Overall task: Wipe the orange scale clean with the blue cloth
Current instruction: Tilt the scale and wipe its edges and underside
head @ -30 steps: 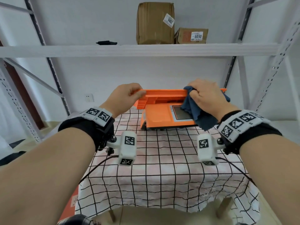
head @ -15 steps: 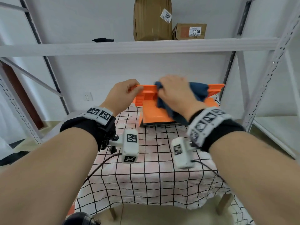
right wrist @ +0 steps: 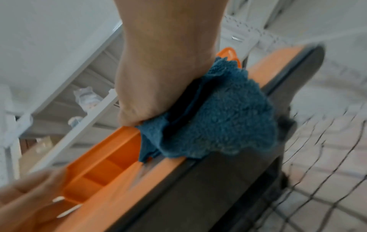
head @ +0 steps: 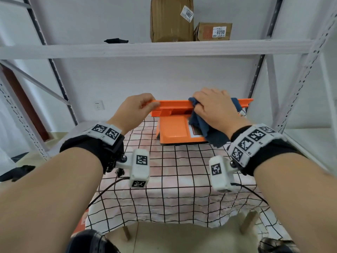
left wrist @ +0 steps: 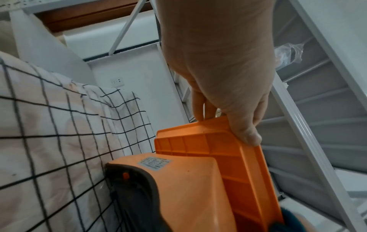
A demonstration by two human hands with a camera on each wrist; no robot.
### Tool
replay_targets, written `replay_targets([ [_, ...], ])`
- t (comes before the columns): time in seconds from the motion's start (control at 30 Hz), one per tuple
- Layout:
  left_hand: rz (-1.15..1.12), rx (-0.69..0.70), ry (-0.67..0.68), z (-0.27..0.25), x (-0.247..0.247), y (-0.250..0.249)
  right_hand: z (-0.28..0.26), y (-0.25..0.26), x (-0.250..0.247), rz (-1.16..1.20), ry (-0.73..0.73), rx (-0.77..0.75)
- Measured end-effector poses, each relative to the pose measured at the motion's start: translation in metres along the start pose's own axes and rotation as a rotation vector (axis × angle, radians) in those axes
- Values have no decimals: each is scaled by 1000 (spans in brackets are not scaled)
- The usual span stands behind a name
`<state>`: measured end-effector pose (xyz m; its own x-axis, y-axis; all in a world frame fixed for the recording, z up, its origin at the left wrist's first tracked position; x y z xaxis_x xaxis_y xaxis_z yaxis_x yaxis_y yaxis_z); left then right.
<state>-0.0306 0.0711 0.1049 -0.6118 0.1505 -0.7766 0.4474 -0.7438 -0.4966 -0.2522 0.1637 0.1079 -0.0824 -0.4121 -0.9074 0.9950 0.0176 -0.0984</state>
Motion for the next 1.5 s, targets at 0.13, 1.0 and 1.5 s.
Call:
replay_targets([
  [0.13, -186, -23, 45, -17, 7, -1, -21, -5, 3, -71, 19, -22],
  [1.0, -920, -612, 288, -41, 72, 41, -40, 97, 71, 199, 339, -158],
  [1.5, -705, -647, 98, -39, 70, 35, -49, 43, 63, 415, 350, -161],
])
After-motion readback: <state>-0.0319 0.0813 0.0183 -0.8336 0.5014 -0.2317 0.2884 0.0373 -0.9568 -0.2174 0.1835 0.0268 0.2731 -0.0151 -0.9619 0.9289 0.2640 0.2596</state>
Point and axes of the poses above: each hand's wrist, its own z-axis towards the middle knuckle, its own x-axis out of the palm, y = z × x, the point moved 1 cm from there along z, towards the middle knuckle, and after that the axes turned 11 degrees about y, right-handed, at the moved point
